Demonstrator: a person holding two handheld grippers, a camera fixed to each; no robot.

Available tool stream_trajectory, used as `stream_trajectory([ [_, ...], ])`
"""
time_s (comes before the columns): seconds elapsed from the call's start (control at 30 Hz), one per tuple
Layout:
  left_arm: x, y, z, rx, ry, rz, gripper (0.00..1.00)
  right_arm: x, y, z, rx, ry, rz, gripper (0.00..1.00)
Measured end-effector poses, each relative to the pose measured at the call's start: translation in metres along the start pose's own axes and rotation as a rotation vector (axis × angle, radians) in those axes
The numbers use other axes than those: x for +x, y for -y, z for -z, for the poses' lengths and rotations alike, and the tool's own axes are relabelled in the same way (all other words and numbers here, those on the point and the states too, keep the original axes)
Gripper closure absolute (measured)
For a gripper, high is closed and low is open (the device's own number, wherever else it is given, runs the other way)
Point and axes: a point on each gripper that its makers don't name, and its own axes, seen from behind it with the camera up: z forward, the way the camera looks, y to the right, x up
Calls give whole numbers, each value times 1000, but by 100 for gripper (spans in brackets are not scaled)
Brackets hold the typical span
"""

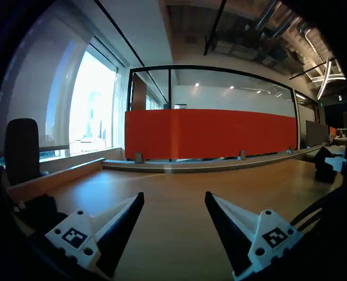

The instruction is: Fold towel

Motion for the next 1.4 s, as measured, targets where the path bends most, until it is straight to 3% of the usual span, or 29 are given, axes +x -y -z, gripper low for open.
stream_trajectory([
  [0.23, 0, 0, 0, 0, 0, 0, 4, 0, 0, -1, 0, 0, 0, 5],
  [0.33, 0, 0, 0, 0, 0, 0, 4, 0, 0, -1, 0, 1, 0, 0],
  [1.4, 7, 1, 2, 0, 2, -1, 4, 0, 0, 0, 0, 1, 0, 0],
])
